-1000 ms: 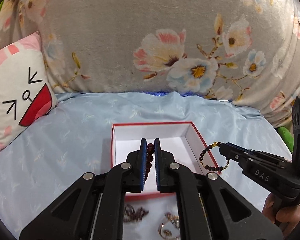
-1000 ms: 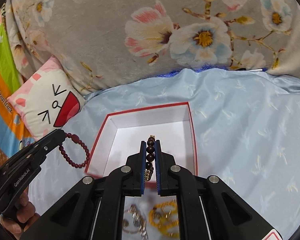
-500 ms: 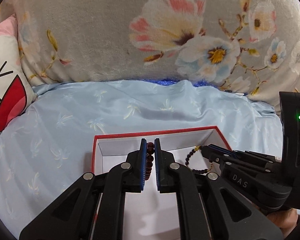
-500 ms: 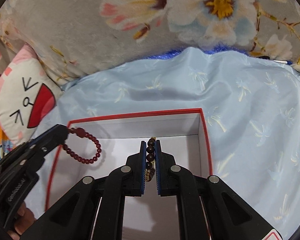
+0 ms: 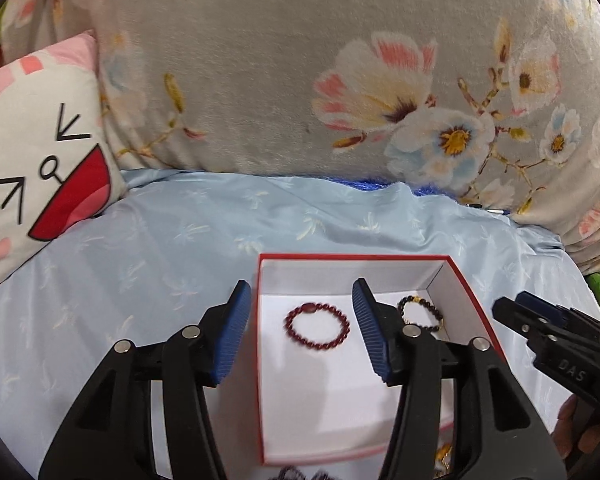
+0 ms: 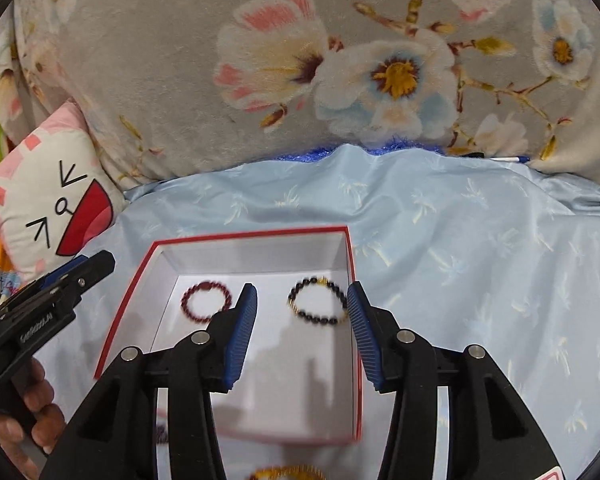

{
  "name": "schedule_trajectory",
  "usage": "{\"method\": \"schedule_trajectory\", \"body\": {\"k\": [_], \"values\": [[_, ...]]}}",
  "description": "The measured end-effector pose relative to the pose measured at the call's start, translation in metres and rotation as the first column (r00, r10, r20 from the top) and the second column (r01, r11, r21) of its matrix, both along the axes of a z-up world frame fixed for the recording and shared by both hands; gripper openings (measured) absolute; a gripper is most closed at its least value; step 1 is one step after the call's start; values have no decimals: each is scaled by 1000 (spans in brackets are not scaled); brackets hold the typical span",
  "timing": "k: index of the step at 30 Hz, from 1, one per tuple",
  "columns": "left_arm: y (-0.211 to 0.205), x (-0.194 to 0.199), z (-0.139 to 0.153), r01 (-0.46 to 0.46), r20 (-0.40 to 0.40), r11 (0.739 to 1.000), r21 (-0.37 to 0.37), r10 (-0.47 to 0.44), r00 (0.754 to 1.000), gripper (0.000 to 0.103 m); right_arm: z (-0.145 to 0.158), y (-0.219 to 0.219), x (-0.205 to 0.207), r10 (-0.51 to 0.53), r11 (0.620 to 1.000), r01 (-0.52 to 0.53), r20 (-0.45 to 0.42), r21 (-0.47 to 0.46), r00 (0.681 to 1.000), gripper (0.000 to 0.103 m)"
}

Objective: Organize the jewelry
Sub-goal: 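Lift both open tools out of the red box back over the pile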

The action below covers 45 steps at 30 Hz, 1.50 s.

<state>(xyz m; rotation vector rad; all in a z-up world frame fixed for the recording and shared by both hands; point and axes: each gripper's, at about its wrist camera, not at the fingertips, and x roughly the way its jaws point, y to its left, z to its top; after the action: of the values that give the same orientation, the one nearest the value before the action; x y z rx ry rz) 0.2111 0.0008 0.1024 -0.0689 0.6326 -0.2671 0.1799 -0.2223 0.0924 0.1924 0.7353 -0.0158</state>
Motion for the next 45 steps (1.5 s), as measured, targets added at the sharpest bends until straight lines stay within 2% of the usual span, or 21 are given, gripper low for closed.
{"method": "schedule_trajectory", "body": {"k": [6,9,16,22,25,28,39,45], "values": [[17,-48,-12,-28,-6,999,31,28,1000,53,-9,-2,-53,-23,999,24,-26,37,999,46],[23,-70,-25,-24,-40,999,28,25,999,53,-17,-4,-75,-40,998,42,-49,49,998,46],[29,-114,-62,-37,-86,996,78,43,995,53,-38,-2,-119,-63,997,67,-102,40,993,46],[31,-134,-85,-25,-154,998,61,34,987,53,-58,4,-148,-61,996,70,-153,58,986,46],[28,-138,-88,-20,-165,998,63,30,986,53,-64,8,-156,-52,996,64,-168,64,984,46],[25,-142,-89,-16,-171,998,61,26,985,60,-69,15,-162,-41,997,53,-179,61,983,46],[17,-148,-95,6,-184,998,55,4,983,60,-76,39,-165,33,996,-17,-192,83,981,44],[11,-148,-96,34,-207,999,23,-29,978,60,-79,35,-164,19,997,-3,-196,81,980,44]]}}
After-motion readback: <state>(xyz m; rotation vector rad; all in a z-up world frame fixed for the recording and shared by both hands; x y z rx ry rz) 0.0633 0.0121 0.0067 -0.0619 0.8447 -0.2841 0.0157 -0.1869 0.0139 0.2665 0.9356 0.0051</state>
